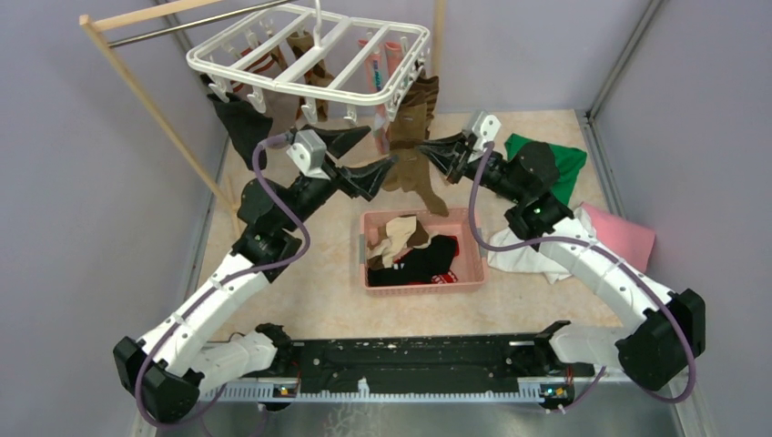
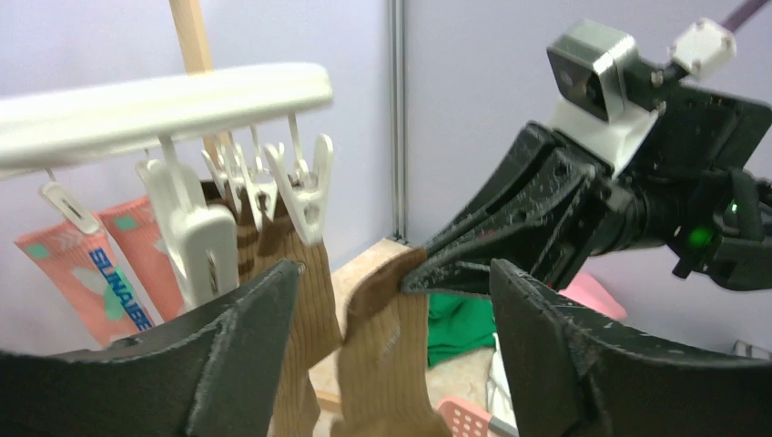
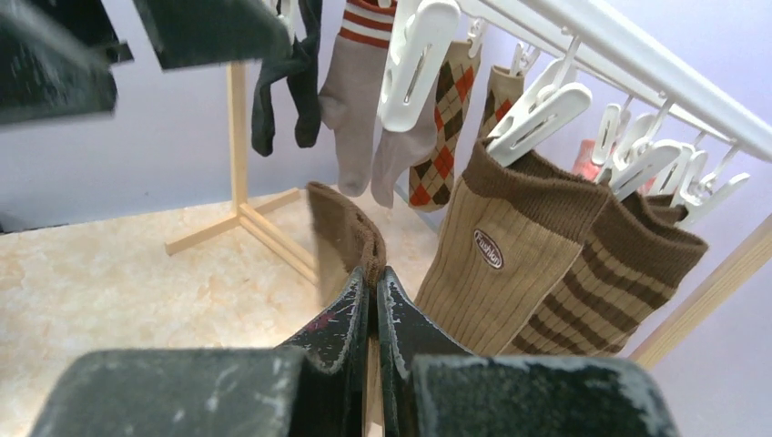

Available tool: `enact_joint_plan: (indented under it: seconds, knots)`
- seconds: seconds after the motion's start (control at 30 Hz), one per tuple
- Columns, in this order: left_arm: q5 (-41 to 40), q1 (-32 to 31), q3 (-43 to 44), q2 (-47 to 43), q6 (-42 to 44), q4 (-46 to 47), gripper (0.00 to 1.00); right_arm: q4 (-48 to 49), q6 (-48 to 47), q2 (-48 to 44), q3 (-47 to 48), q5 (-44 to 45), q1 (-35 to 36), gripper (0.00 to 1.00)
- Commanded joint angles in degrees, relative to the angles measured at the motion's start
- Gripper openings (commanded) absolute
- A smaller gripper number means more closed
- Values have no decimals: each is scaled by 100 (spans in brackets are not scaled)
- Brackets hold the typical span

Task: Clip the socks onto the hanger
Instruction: Pick up the sock from the bin, then open the clamp at the hanger.

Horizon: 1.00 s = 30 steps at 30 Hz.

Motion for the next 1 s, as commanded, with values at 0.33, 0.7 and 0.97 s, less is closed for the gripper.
enact_joint_plan:
  seconds: [0.33, 0.7, 0.97]
  knots:
    - [-559, -28, 891, 65, -1203, -601, 99, 260, -229, -344, -130, -512, -127, 0]
    - [-336, -27, 454, -529, -2000, -1112, 58, -221, 487, -579, -205, -771, -223, 0]
    - [317, -35, -204, -330, -2871, -526, 2, 491, 1484, -609, -590, -1441, -163, 0]
